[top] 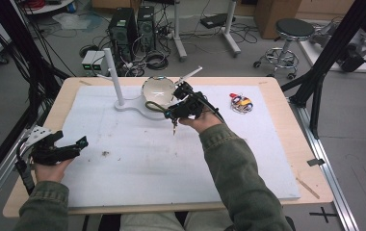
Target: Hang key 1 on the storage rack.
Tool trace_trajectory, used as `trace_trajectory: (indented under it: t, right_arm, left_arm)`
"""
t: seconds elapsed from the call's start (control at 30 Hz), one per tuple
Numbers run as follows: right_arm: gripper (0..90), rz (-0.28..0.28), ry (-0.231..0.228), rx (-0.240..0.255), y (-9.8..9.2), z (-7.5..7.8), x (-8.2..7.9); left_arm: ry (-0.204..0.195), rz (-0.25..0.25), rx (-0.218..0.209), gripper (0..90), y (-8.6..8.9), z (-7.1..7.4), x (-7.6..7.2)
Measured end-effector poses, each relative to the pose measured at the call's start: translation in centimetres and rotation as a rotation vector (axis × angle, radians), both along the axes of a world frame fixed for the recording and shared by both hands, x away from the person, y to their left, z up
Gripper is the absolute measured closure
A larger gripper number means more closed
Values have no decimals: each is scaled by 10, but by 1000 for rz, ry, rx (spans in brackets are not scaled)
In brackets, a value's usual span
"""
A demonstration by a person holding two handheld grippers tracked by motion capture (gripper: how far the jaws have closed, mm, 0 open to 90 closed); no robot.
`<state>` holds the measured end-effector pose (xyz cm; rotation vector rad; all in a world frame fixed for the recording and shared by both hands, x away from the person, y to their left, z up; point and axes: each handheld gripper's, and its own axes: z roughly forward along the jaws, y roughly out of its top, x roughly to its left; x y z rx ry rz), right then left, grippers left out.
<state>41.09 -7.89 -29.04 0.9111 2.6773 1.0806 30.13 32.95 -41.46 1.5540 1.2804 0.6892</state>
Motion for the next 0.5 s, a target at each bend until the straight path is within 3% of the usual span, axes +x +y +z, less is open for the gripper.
trace_trajectory:
  t: [0.5]
  right_arm:
    - [721,-8,14,-10,20,5,23]
  left_arm:
    - [0,1,-6,20,0,-1,2]
